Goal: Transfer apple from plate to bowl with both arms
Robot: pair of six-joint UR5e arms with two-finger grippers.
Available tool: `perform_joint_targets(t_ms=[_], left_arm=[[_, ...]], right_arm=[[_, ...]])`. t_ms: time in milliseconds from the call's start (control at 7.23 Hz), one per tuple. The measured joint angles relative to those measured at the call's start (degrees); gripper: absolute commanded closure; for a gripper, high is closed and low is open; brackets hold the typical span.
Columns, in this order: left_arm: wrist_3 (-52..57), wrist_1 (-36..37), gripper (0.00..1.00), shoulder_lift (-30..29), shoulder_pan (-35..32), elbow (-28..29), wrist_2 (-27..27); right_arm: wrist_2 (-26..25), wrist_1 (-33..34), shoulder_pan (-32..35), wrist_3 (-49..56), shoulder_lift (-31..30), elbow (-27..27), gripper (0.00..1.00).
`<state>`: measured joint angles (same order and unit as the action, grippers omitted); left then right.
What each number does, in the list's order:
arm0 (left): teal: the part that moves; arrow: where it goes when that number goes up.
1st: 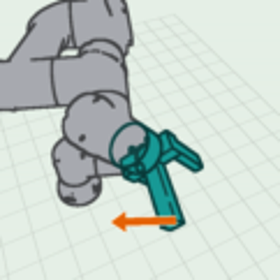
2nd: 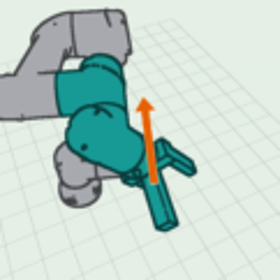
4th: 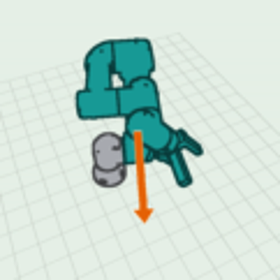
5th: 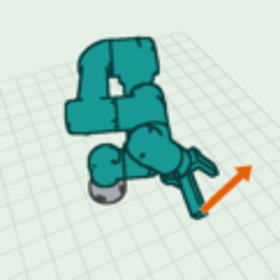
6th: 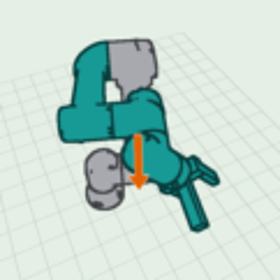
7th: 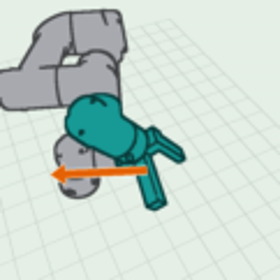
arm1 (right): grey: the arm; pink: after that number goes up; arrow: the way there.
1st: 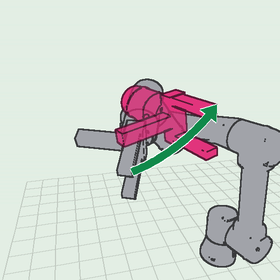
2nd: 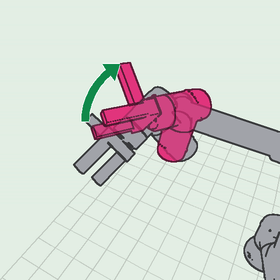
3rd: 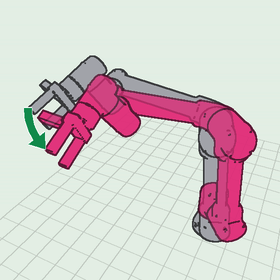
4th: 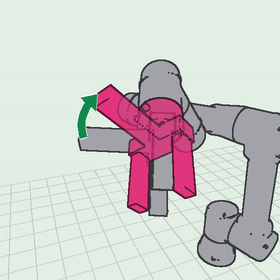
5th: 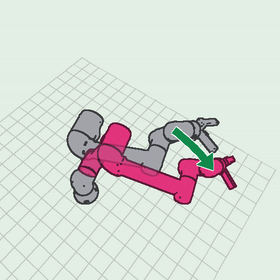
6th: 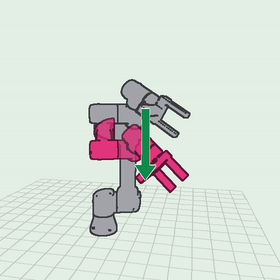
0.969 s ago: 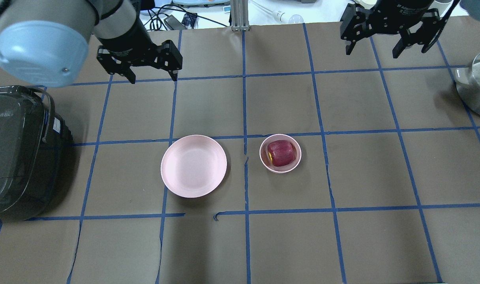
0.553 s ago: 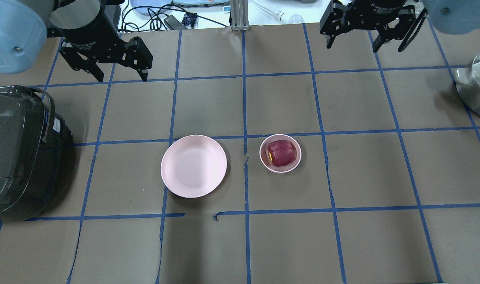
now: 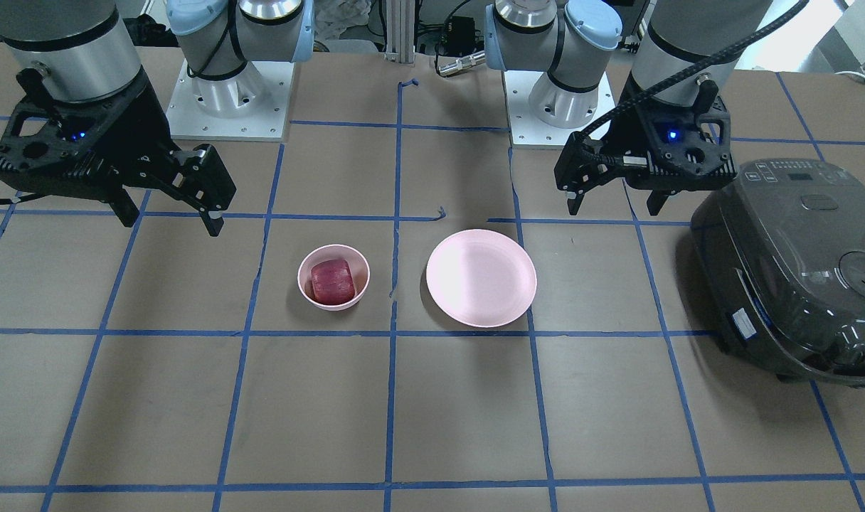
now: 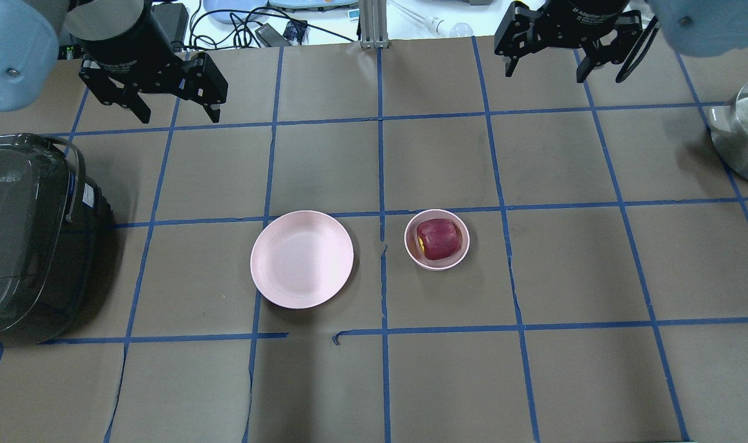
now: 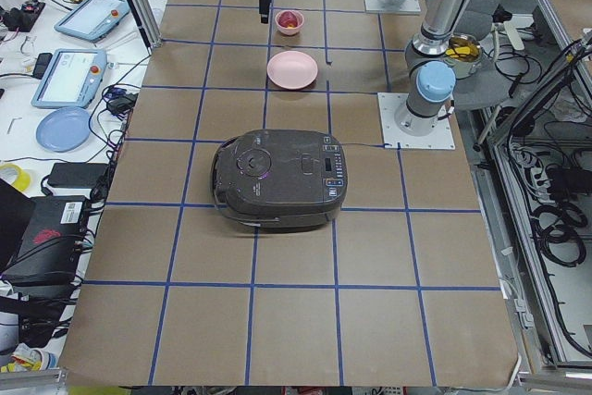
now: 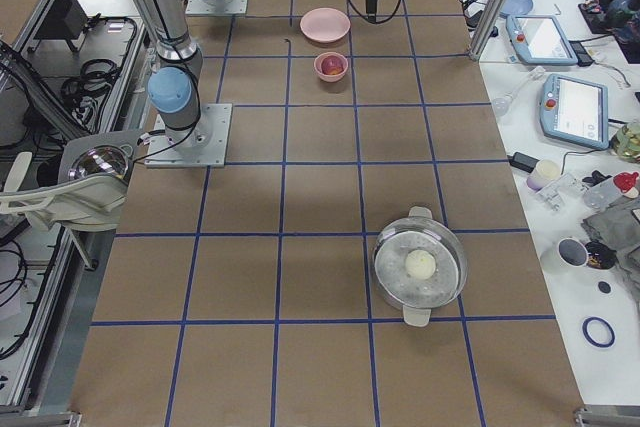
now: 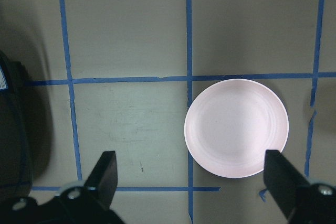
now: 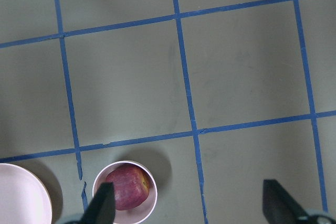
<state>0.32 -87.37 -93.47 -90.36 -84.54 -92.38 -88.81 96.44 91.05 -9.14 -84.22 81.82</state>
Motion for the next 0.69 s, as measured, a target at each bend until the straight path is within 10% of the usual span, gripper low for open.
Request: perform_joint_targets(t_ms=[692], left_arm=[[-0.47,-0.05,0.0,-0.23,-0.12,0.13,0.56]], right_arm=[[-0.01,-0.02,0.17,0.49,-0.06,0.4,0.0]])
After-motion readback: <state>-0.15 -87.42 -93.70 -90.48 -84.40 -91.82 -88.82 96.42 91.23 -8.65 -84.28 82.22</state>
